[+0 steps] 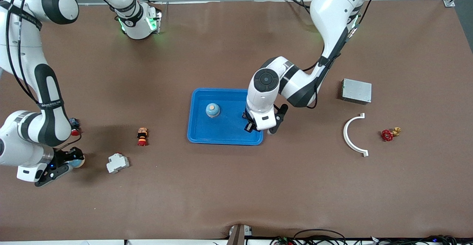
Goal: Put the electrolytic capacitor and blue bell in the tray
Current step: 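Carry the capacitor into the tray while the right gripper lifts the bell, then release the capacitor and withdraw the left gripper while the right holds the bell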
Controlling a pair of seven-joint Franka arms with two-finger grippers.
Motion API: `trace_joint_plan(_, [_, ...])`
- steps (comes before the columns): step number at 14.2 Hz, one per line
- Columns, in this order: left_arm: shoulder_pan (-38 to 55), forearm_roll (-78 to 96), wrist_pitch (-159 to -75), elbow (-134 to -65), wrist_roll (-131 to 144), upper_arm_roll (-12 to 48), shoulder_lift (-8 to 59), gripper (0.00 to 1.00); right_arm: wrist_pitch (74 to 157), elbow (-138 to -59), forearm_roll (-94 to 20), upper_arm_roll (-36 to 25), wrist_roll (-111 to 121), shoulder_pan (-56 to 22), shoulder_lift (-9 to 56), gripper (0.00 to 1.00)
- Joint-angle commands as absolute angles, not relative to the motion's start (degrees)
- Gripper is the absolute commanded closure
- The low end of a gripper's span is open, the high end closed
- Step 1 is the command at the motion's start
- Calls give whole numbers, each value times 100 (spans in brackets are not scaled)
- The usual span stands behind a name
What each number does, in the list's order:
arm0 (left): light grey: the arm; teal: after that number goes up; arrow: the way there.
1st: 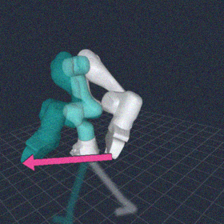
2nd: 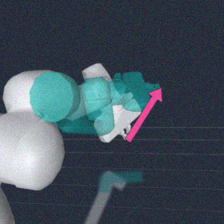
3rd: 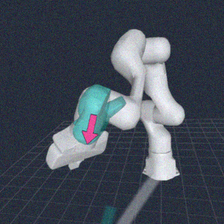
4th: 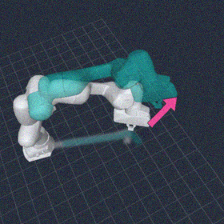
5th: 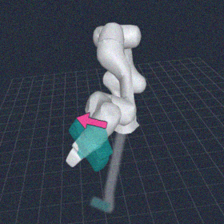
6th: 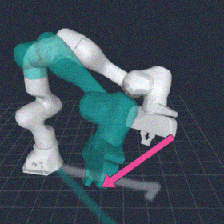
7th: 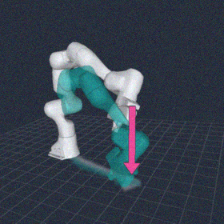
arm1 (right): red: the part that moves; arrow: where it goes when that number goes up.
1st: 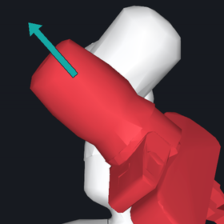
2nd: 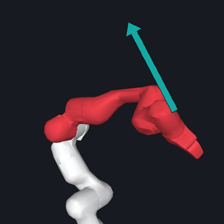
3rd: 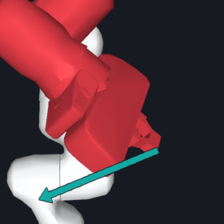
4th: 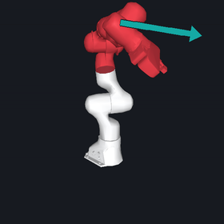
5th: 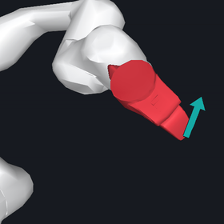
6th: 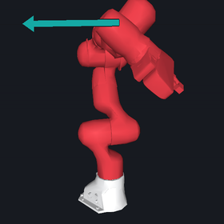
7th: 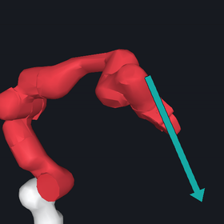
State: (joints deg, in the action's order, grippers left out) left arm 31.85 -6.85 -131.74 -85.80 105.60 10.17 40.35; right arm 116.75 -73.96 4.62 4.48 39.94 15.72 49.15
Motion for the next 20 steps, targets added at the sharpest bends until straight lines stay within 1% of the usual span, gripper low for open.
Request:
trace_joint_plan(1, [3384,-817,-13490,-8411,10846,984,4402,100,10287,-7313,360,475,2791,1109,4011,100])
trace_joint_plan(3, [3445,-835,-13605,-8411,10854,976,4569,100,9811,-7400,169,457,1789,705,3527,100])
trace_joint_plan(5, [3445,-835,-13641,-8411,10907,967,4658,100,9607,-7654,-323,457,1014,484,3175,100])
trace_joint_plan(6, [3428,-818,-13641,-8411,10977,958,4667,94,9650,-7873,-438,457,637,318,3016,100])
trace_joint_plan(7, [3393,-800,-13641,-8411,10995,958,4658,61,9703,-8058,-448,457,198,116,2902,100])
trace_joint_plan(8, [3401,-843,-13641,-8411,10960,949,4650,24,9799,-8216,-448,457,-311,-129,2813,100])
trace_joint_plan(9, [3427,-852,-13641,-8411,10951,923,4615,0,9922,-8383,-448,448,-725,-341,2717,100])
trace_joint_plan(11, [3297,-870,-13597,-8411,10829,905,4413,0,10325,-8734,-448,448,-1586,-762,2593,100])
trace_joint_plan(13, [3086,-888,-13527,-8411,10392,905,4176,0,10913,-9104,-440,440,-2544,-1307,2540,100])
trace_joint_plan(16, [2700,-870,-12958,-8411,9109,914,3632,0,11748,-9386,-405,439,-3661,-1931,2619,100])
trace_joint_plan(20, [2067,-879,-12245,-8411,8317,923,2990,0,12382,-9343,-107,404,-4954,-2670,3127,100])
